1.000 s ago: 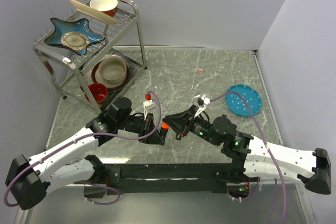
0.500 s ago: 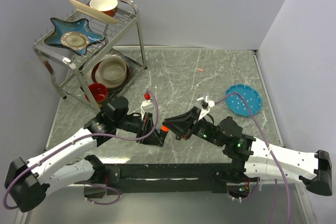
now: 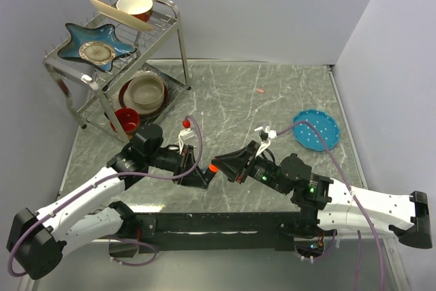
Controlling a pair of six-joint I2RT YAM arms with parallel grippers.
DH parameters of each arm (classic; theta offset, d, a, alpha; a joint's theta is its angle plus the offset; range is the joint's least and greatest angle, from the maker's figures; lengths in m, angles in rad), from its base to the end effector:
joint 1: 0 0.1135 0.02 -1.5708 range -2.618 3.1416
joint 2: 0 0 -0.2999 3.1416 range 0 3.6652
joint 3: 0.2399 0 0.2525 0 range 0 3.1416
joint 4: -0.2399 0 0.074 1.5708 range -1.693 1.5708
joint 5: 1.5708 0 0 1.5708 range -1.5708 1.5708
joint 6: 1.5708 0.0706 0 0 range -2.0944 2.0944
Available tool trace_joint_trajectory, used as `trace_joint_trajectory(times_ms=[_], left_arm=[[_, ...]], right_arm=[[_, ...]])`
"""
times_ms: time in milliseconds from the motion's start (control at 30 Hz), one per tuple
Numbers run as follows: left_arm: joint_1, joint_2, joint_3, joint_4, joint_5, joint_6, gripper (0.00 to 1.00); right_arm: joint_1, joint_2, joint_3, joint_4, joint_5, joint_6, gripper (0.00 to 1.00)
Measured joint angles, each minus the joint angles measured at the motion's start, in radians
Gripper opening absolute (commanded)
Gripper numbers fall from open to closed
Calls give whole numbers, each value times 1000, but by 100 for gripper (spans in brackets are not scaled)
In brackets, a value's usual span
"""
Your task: Insert the pens into the pen caps
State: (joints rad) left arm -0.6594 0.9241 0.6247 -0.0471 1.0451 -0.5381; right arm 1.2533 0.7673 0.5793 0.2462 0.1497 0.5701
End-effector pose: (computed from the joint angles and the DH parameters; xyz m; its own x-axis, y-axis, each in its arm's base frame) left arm 0.1161 -0.1673 0.3007 -0.7176 0.2308 -0.6571 0.6786 0.0192 -0.7343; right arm 0.0724 0.1866 0.3432 -0.4666 0.2895 -0.8357 -0.7615 0.3491 0.5461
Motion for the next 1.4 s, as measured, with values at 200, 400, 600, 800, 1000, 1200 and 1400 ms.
trace_joint_trajectory(times_ms=[200, 400, 600, 800, 1000, 1200, 1400], left_arm=[[3, 6, -16, 140, -32, -41, 1], [-11, 47, 35, 233, -433, -31, 1], [-51, 221, 145, 158, -749, -19, 1], [-64, 488, 339, 12, -1047, -24, 1], [-66, 679, 388, -49, -1173, -35, 1], [-77, 828, 412, -51, -1184, -64, 4], [-86, 904, 438, -49, -1185, -80, 21]], right_arm=[[44, -24, 129, -264, 208, 122, 44], [141, -139, 161, -581, 269, 225, 59], [141, -304, 161, -739, 376, 278, 72], [141, -356, 146, -829, 435, 334, 87], [141, -315, 148, -927, 472, 354, 86], [141, -308, 148, -935, 470, 353, 86], [141, -310, 148, -934, 470, 344, 85]])
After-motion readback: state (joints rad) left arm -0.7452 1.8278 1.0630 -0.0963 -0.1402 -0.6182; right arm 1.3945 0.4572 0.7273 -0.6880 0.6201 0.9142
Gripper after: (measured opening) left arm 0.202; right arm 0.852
